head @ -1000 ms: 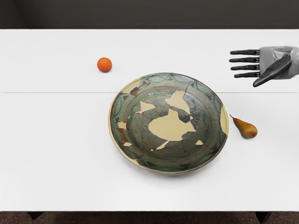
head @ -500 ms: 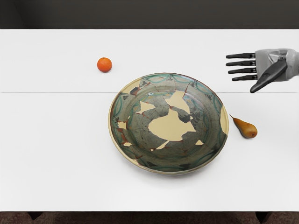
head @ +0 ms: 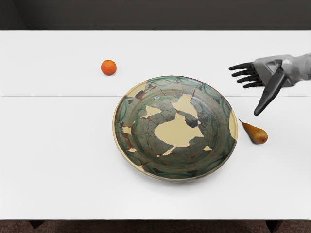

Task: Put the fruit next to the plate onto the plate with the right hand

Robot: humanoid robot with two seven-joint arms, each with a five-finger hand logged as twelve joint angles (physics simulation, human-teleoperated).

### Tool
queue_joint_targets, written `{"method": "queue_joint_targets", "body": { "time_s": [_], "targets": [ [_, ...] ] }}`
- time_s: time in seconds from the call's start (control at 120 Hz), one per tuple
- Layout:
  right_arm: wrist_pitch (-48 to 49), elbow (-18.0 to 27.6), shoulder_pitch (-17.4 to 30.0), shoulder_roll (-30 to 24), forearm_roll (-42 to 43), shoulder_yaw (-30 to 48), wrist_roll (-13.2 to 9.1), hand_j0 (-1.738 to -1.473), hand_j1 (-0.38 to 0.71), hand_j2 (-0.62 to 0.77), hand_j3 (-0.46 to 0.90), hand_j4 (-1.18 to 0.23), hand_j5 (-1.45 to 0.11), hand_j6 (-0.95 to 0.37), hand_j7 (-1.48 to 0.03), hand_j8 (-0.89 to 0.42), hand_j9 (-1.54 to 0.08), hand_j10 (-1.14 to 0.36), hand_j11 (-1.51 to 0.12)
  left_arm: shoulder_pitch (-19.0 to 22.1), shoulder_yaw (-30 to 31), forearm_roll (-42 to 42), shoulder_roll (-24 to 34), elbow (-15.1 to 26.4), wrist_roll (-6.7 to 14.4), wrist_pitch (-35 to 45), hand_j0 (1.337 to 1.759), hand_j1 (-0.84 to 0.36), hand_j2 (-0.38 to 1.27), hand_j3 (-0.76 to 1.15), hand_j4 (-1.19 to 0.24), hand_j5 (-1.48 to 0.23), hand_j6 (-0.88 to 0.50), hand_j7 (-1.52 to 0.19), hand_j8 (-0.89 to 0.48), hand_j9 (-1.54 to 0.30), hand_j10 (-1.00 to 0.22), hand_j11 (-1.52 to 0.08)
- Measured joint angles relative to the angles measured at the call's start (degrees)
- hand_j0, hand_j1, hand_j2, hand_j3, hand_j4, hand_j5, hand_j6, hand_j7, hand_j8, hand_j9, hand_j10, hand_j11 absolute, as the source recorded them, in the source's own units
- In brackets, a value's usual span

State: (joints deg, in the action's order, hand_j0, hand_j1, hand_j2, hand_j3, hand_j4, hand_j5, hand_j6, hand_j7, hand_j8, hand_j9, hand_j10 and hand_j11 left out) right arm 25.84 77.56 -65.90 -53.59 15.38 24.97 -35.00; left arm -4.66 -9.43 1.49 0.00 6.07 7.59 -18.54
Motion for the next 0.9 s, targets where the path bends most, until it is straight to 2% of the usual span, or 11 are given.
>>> {"method": "queue_joint_targets", "body": {
  "time_s": [0.092, 0.192, 0.525, 0.692, 0.9],
  "targets": [
    [-2.93, 4.18, -1.32, -2.84, 1.09, -0.4, 0.0, -1.658, -0.35, 0.0, 0.0, 0.0, 0.0, 0.0, 0.0, 0.0, 0.0, 0.0, 0.0, 0.08, 0.01, 0.0, 0.0, 0.0, 0.02, 0.01, 1.658, 0.35, 0.0, 0.0, 0.0, 0.0, 0.0, 0.0, 0.0, 0.0, 0.0, 0.0],
    [-5.75, 6.7, -2.05, -4.63, 2.47, -1.88, 0.0, -1.658, -0.35, 0.0, 0.0, 0.0, 0.0, 0.0, 0.0, 0.0, 0.0, 0.0, 0.0, 0.16, -0.04, 0.0, 0.0, 0.0, 0.01, 0.01, 1.658, 0.35, 0.0, 0.0, 0.0, 0.0, 0.0, 0.0, 0.0, 0.0, 0.0, 0.0],
    [-21.29, 15.42, -2.65, -4.3, 15.38, -9.78, 0.0, -1.658, -0.35, 0.0, 0.0, 0.0, 0.0, -0.01, 0.0, 0.0, 0.0, 0.0, 0.0, 0.18, -0.06, 0.0, 0.0, 0.0, -0.01, 0.0, 1.658, 0.35, 0.0, 0.0, 0.0, 0.0, 0.0, 0.0, 0.0, 0.0, 0.0, 0.0],
    [-31.54, 18.68, -2.65, -3.32, 18.66, -16.13, 0.0, -1.658, -0.35, 0.0, 0.0, 0.0, 0.0, -0.01, 0.0, -0.01, 0.0, 0.0, 0.0, 0.18, -0.06, 0.0, 0.0, 0.0, -0.01, 0.0, 1.658, 0.35, 0.0, 0.0, 0.0, 0.0, 0.0, 0.0, 0.0, 0.0, 0.0, 0.0],
    [-40.17, 19.81, -2.08, -1.13, 21.92, -21.47, 0.0, -1.658, -0.35, 0.0, 0.0, 0.0, 0.0, -0.01, 0.0, -0.01, 0.0, 0.0, 0.0, 0.18, -0.01, 0.0, 0.0, 0.0, 0.0, 0.0, 1.658, 0.35, 0.0, 0.0, 0.0, 0.0, 0.0, 0.0, 0.0, 0.0, 0.0, 0.0]
  ]
}}
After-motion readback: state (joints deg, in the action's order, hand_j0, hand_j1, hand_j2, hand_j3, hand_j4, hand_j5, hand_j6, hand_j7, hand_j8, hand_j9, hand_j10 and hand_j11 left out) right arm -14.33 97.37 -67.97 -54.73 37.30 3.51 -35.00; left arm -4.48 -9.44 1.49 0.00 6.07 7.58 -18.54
